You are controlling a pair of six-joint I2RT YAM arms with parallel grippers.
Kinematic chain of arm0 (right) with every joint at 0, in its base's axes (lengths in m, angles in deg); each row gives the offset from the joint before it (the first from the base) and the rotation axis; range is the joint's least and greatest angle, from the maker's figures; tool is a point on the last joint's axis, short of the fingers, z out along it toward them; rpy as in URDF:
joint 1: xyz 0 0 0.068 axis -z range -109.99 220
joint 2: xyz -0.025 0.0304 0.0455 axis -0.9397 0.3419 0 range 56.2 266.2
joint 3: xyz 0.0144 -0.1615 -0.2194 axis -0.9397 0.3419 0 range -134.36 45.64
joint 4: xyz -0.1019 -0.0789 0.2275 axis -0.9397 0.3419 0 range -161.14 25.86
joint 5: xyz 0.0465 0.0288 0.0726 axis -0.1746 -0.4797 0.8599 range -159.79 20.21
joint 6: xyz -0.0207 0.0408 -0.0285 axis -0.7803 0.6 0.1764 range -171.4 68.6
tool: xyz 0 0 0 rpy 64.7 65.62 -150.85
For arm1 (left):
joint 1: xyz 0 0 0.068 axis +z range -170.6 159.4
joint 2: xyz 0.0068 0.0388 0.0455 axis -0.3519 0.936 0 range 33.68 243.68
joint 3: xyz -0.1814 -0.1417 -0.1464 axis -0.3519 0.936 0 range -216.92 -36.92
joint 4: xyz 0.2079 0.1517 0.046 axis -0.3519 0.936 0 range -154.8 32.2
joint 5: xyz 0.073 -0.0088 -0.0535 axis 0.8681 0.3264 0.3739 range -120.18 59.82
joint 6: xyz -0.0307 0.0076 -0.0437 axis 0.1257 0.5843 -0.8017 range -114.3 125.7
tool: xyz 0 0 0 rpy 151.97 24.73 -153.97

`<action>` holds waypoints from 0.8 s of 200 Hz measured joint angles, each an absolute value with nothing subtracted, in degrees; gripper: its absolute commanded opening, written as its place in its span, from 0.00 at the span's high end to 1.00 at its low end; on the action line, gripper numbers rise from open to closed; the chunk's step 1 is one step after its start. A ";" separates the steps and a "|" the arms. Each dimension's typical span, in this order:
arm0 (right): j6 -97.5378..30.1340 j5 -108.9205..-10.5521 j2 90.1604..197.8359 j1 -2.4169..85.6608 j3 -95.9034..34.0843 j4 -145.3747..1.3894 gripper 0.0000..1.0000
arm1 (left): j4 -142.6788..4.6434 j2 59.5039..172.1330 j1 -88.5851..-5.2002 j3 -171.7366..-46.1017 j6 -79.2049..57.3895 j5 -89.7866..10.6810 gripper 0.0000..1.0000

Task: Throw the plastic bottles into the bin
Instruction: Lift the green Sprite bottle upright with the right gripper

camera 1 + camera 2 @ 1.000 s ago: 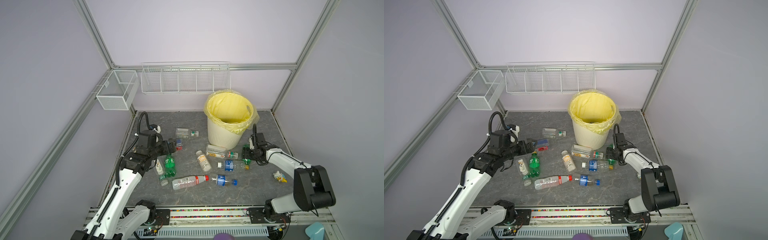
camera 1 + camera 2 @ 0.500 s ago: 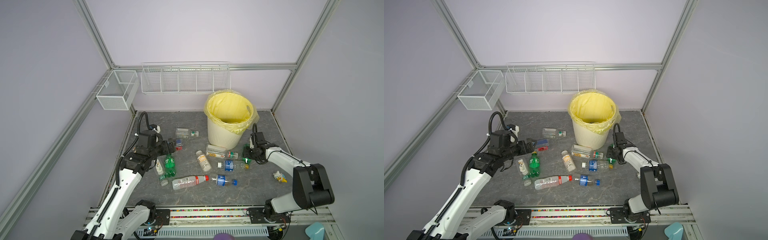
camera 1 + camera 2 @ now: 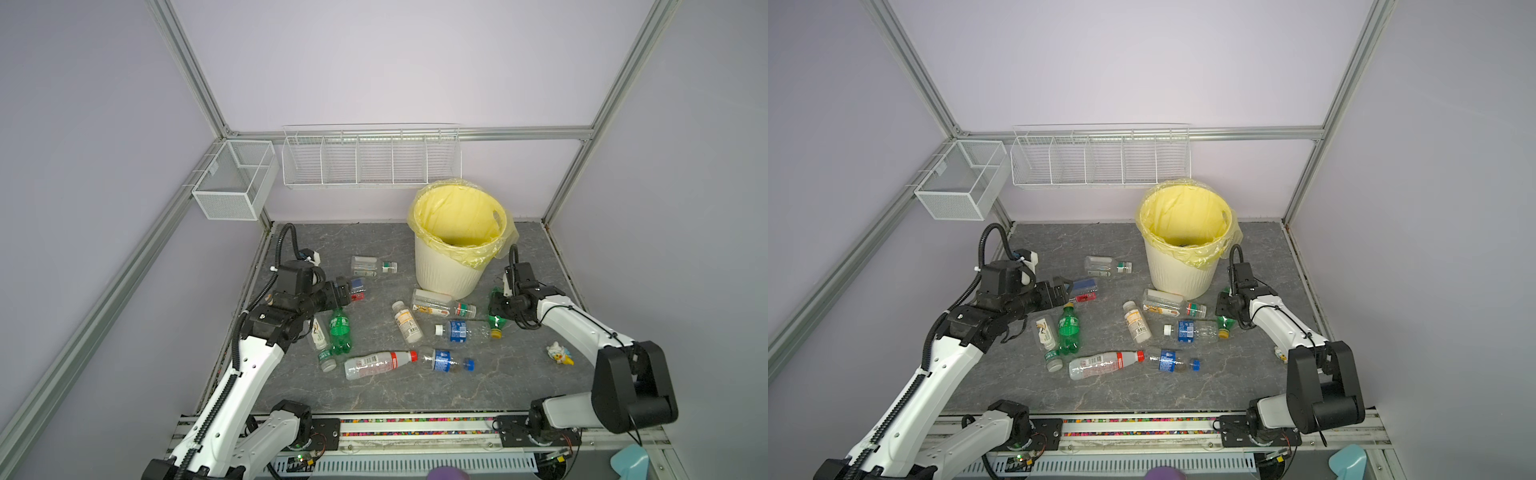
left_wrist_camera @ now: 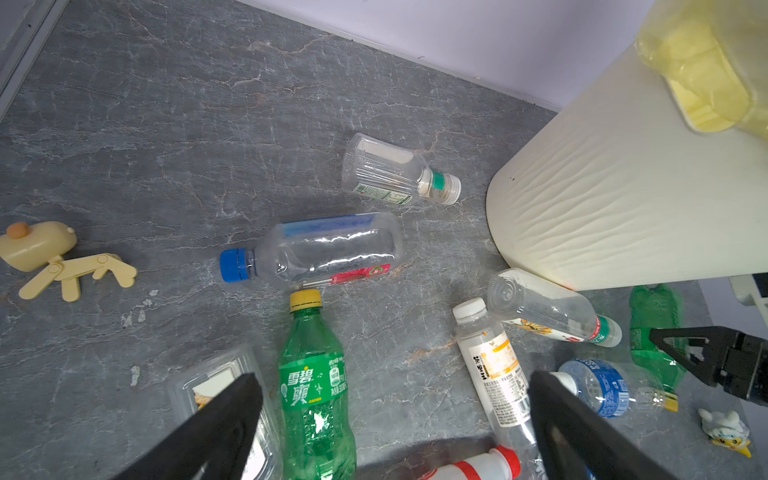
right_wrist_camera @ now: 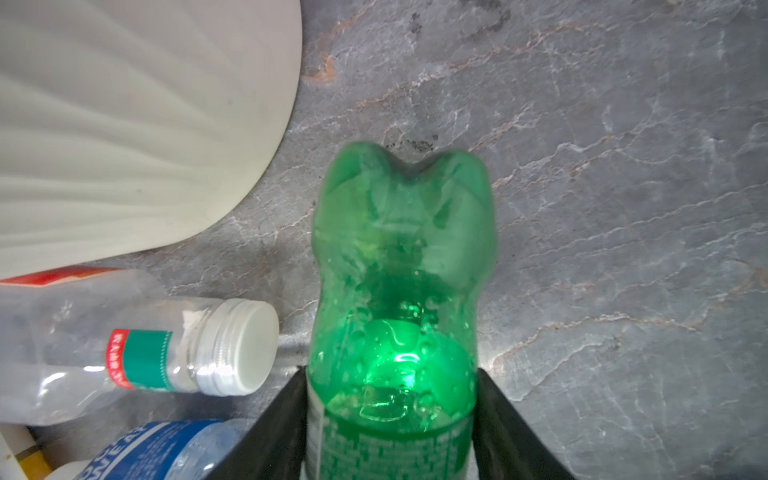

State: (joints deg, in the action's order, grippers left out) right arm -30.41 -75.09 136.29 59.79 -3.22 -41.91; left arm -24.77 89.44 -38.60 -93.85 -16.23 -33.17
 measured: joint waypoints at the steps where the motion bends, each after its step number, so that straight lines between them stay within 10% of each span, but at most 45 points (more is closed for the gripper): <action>1: -30.41 -75.11 136.18 59.79 -3.22 -41.84 0.41 | -24.77 89.44 -38.60 -93.85 -16.23 -33.17 0.00; 160: -29.51 -71.68 114.74 59.72 -1.51 -31.46 0.41 | -23.35 90.38 -38.60 -93.85 -16.08 -33.21 0.00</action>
